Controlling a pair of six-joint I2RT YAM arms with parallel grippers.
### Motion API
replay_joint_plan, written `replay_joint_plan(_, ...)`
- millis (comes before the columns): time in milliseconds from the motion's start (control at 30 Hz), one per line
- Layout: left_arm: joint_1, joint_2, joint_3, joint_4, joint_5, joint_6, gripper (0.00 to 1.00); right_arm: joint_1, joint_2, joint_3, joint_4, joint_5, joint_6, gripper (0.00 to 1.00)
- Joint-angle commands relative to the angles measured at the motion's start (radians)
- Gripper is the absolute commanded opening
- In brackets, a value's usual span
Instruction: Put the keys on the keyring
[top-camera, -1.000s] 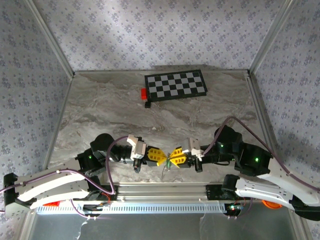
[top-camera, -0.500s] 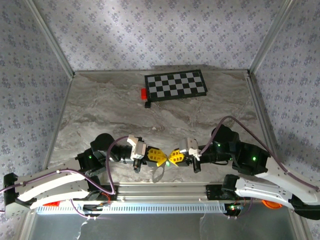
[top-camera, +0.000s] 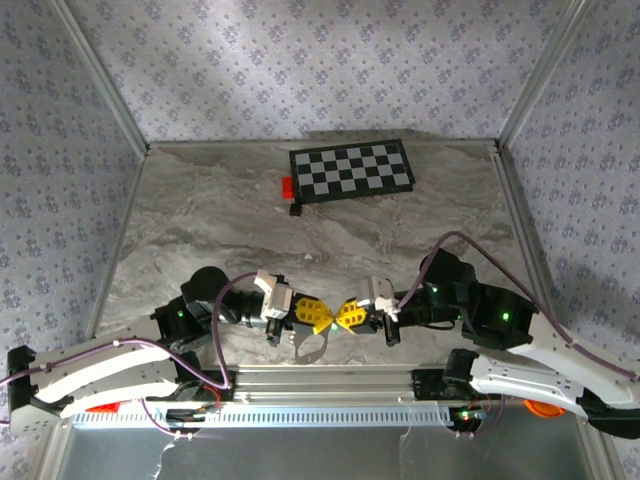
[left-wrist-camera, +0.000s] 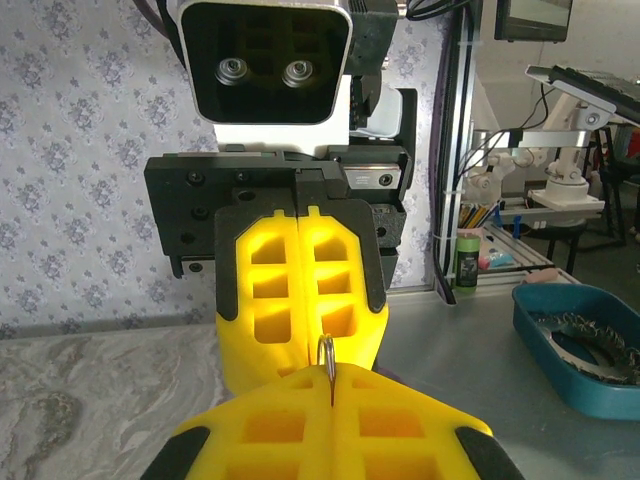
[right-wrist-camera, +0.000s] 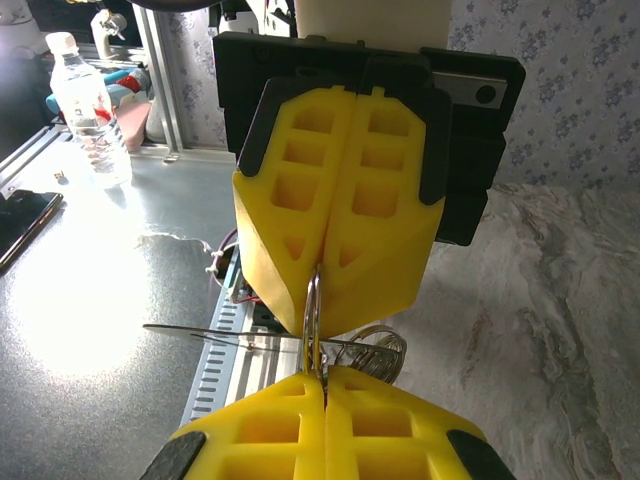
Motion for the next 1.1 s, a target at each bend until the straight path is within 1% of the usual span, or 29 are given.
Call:
replay_joint_plan(0,-0.005,0.002,0.031,0.095,0.082,-0.023,0.00,-0.005,0.016,0.003,0.002,0.021,0.000,0.00)
replay_joint_plan(133,-0.012,0.021,0.039,0.110,0.128,-0.039,0.00,-0.004,0.012,0.008,0.007,-0.005,-0.004,0.01)
replay_joint_plan(200,-0.019,0.030,0.044,0.104,0.130,-0.033,0.00,-0.003,0.010,0.005,0.014,-0.025,-0.007,0.04)
replay_joint_plan(267,-0.020,0.031,0.046,0.102,0.125,-0.030,0.00,-0.002,0.010,0.005,0.019,-0.033,-0.009,0.10)
replay_joint_plan(300,-0.019,0.028,0.046,0.102,0.123,-0.028,0.00,-0.002,0.008,0.005,0.020,-0.032,-0.010,0.10)
replay_joint_plan(467,-0.020,0.013,0.042,0.095,0.104,-0.019,0.00,-0.002,-0.027,-0.010,0.031,0.001,-0.006,0.10)
replay_joint_plan(567,-0.021,0.013,0.042,0.091,0.094,-0.017,0.00,-0.004,-0.059,-0.033,0.054,0.045,0.009,0.11)
replay_joint_plan(667,-0.021,0.013,0.042,0.089,0.100,-0.016,0.00,-0.007,-0.082,-0.053,0.081,0.072,0.027,0.17)
replay_joint_plan(867,-0.021,0.003,0.047,0.079,0.081,-0.014,0.00,-0.009,-0.092,-0.050,0.081,0.095,0.030,0.23)
replay_joint_plan(967,-0.022,-0.015,0.040,0.066,0.028,-0.005,0.00,-0.008,-0.115,-0.057,0.078,0.088,0.030,0.29)
replay_joint_plan(1033,-0.021,-0.028,0.030,0.063,-0.022,0.001,0.00,-0.008,-0.134,-0.066,0.079,0.087,0.031,0.40)
replay_joint_plan(1067,-0.021,-0.034,0.024,0.068,-0.045,0.001,0.00,-0.008,-0.142,-0.068,0.080,0.087,0.033,0.44)
